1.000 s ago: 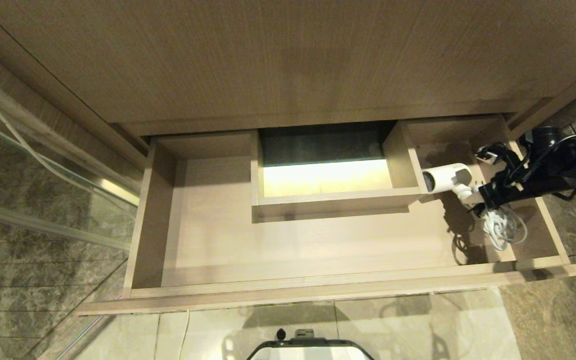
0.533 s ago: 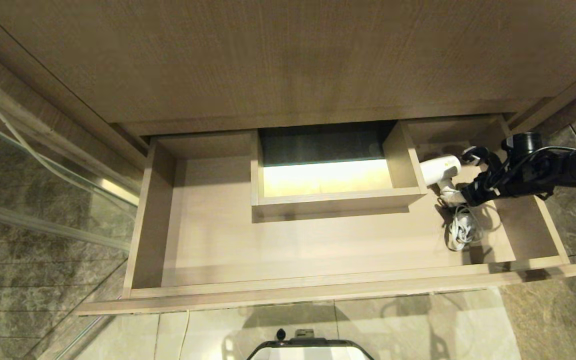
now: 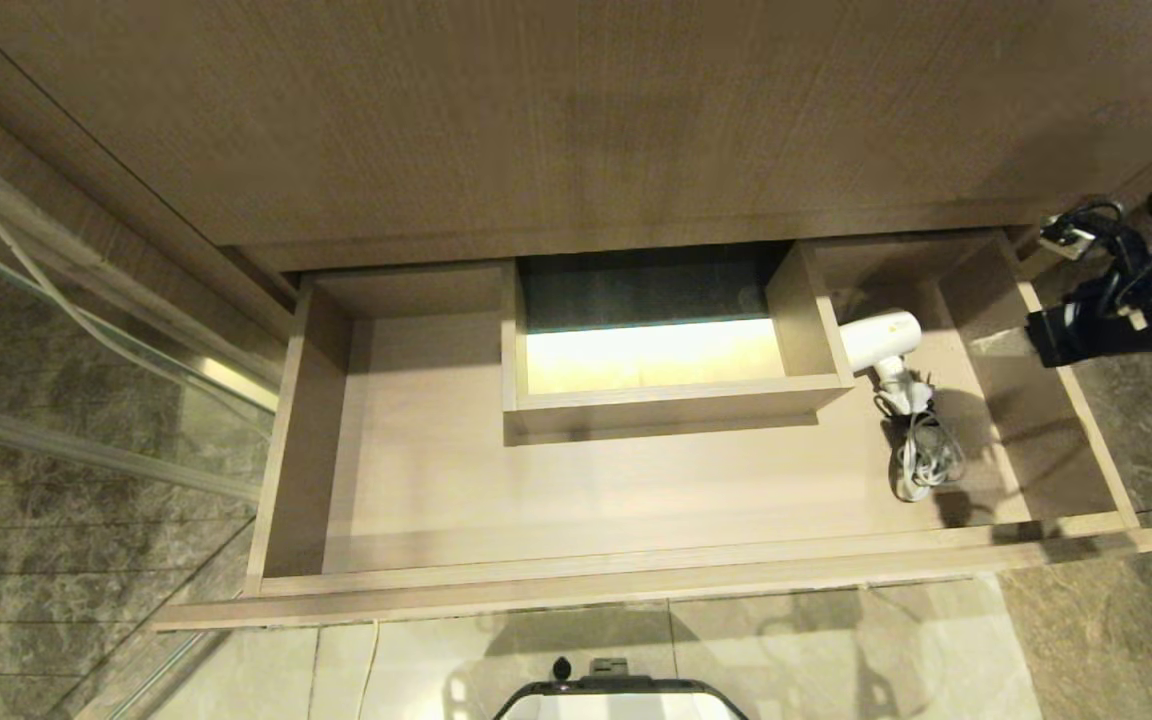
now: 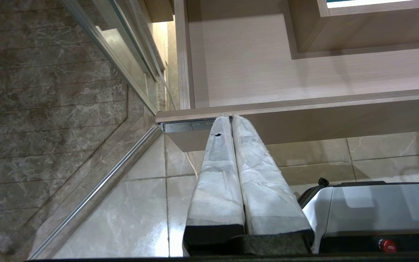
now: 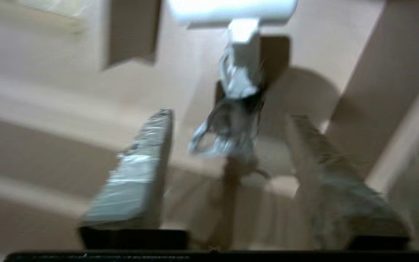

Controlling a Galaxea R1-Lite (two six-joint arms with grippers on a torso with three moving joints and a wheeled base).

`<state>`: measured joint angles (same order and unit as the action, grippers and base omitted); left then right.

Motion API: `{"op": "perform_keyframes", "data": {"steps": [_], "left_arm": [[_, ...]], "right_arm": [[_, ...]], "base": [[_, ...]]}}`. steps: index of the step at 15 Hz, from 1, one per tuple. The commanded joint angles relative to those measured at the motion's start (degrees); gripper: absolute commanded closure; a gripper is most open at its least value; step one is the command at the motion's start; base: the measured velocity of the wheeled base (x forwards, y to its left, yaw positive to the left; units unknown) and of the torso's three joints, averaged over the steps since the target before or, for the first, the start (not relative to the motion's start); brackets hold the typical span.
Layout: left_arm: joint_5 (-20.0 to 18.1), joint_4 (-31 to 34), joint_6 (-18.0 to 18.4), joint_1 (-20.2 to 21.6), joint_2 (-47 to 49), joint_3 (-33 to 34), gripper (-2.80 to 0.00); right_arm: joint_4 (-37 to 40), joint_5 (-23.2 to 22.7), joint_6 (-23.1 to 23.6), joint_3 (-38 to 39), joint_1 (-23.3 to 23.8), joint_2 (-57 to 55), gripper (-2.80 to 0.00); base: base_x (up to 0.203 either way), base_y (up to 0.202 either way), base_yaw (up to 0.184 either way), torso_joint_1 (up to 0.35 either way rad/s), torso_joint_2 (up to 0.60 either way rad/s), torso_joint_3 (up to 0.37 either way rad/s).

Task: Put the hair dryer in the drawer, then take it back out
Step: Close the drawer

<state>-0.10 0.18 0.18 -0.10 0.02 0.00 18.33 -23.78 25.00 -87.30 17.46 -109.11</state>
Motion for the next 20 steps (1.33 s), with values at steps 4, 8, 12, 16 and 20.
{"op": "perform_keyframes", "data": {"steps": [4, 8, 12, 16, 20], "left_arm": [[0.01, -0.01, -0.01, 0.01, -0.02, 0.0, 0.0], [0.01, -0.01, -0.01, 0.01, -0.02, 0.0, 0.0], [0.01, -0.01, -0.01, 0.01, -0.02, 0.09, 0.0], [0.01, -0.01, -0.01, 0.01, -0.02, 0.01, 0.0], [0.01, -0.01, -0.01, 0.01, -0.02, 0.02, 0.0]], "right_arm": [[6.76, 5.75, 2.69, 27.96, 0.98, 22.93, 0.0], [7.16, 10.25, 8.88, 41.34, 1.14, 24.28, 0.0], [1.75, 11.46, 9.27, 43.07, 1.11, 17.93, 0.0], [-14.36, 11.85, 9.12, 43.19, 1.15, 12.18, 0.0], [-11.49, 16.74, 8.81, 43.1, 1.36, 11.46, 0.0]], "base": [[0.0, 0.0, 0.0, 0.0, 0.0, 0.0], [0.0, 0.0, 0.0, 0.0, 0.0, 0.0], [0.0, 0.0, 0.0, 0.0, 0.0, 0.0], [0.0, 0.0, 0.0, 0.0, 0.0, 0.0], [0.0, 0.0, 0.0, 0.0, 0.0, 0.0]]}}
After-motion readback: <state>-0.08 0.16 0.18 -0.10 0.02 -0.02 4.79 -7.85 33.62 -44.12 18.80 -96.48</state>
